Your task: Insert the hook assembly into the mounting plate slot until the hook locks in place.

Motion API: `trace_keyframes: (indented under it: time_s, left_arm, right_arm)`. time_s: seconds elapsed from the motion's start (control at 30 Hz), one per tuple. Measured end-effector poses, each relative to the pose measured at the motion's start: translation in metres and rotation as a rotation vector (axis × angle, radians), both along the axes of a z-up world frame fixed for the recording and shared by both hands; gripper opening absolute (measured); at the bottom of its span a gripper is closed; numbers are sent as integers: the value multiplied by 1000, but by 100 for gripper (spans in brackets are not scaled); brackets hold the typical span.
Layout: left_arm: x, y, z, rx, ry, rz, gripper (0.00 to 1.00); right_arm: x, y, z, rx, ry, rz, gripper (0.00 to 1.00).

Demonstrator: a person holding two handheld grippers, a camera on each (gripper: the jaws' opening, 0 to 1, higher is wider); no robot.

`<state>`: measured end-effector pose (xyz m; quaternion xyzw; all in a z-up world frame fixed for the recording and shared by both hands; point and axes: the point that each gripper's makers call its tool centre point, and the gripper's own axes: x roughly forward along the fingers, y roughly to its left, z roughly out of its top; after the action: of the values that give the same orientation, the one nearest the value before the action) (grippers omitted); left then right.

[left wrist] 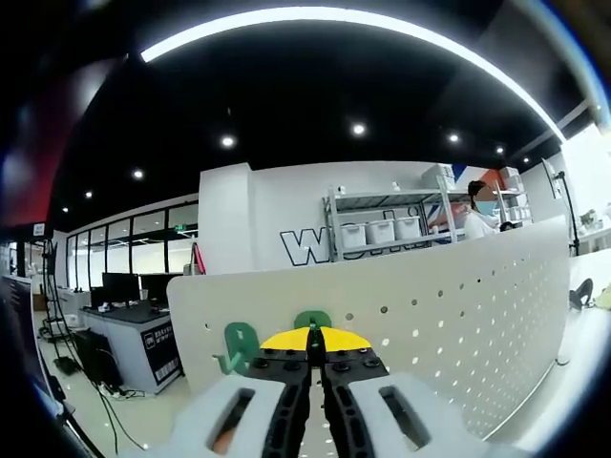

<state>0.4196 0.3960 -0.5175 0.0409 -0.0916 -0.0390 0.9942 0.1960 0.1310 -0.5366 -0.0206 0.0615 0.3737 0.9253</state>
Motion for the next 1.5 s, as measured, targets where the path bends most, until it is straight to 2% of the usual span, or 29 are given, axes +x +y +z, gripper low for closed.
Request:
trace_keyframes:
  time_s: [0.67,0.77,0.8,1.07,1.37,1.47,1.5]
  left_arm:
    - [-3,-1,2,-6,-87,-9,2]
    - [-2,-1,-4,-13,-81,-10,2]
    - [-2,-1,-2,-15,-97,-11,2]
    - [0,1,-2,-7,-116,-13,2]
    - [2,1,-2,-7,-129,-13,3]
    - [4,2,-4,-10,-116,-12,4]
    - [5,3,-8,-12,-94,-9,4]
  right_arm:
    - [5,-2,0,-17,4,-6,80]
    - [6,-2,0,-19,5,-6,80]
    - [6,-2,0,-20,7,-7,80]
    - [7,0,-3,-24,16,-6,80]
    - [7,1,-3,-23,20,-8,80]
    - [6,1,-2,-20,20,-8,80]
    - [6,1,-2,-18,20,-9,80]
